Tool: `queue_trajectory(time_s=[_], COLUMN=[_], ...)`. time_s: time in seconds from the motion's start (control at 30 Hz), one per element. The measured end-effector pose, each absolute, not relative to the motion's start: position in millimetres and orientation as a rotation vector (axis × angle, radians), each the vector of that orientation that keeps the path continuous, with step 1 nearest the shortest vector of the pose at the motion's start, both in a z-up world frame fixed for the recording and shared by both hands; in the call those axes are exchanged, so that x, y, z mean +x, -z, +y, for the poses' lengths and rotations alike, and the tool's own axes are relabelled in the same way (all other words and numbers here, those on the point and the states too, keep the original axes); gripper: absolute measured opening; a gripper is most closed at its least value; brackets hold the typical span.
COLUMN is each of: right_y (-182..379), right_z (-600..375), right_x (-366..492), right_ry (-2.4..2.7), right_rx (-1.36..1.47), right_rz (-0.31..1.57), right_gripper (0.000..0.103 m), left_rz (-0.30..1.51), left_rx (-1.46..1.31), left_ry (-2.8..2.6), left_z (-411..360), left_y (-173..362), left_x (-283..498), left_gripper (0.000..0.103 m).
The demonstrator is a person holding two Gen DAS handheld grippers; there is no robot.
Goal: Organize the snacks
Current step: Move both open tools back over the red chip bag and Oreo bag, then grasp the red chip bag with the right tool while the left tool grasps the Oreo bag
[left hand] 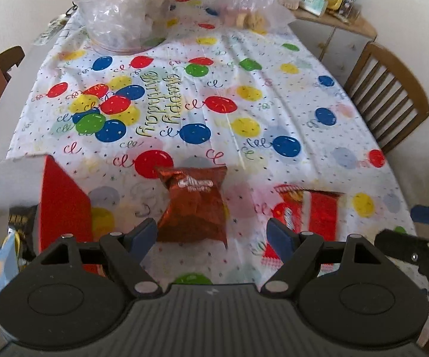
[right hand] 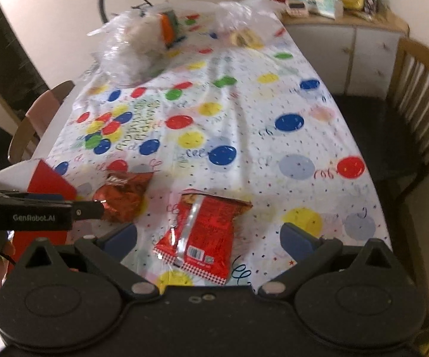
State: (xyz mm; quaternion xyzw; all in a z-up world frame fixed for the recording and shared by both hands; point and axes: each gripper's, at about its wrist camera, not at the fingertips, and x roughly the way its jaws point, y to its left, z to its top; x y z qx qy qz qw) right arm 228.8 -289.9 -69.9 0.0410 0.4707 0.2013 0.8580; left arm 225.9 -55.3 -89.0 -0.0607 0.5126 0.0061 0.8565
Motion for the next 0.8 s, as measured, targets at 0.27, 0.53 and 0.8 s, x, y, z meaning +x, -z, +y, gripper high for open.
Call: queue_trajectory(time_s=[0.27,0.53,0.8], right_y=[102,129,147], right_z=[-274,-247,-227], right_x=[255,279,291], right_ry=[-0.42,-0.401,-0.369], right_rx=[0.075,0.05,0.033], right_rz=[1.063,1.135,1.172], right_gripper=[0.103,0.103,0.103], left_rz=[1.166,1.22,1.264], left_rx=[-0.122,-0.122,-0.122], left_ry=[-0.057,-0.066,-0.07], left_z=[-51,-46,-43], left_y=[119,139,158], left_x=[265,288,298], left_gripper=[0.081,0.081,0.081])
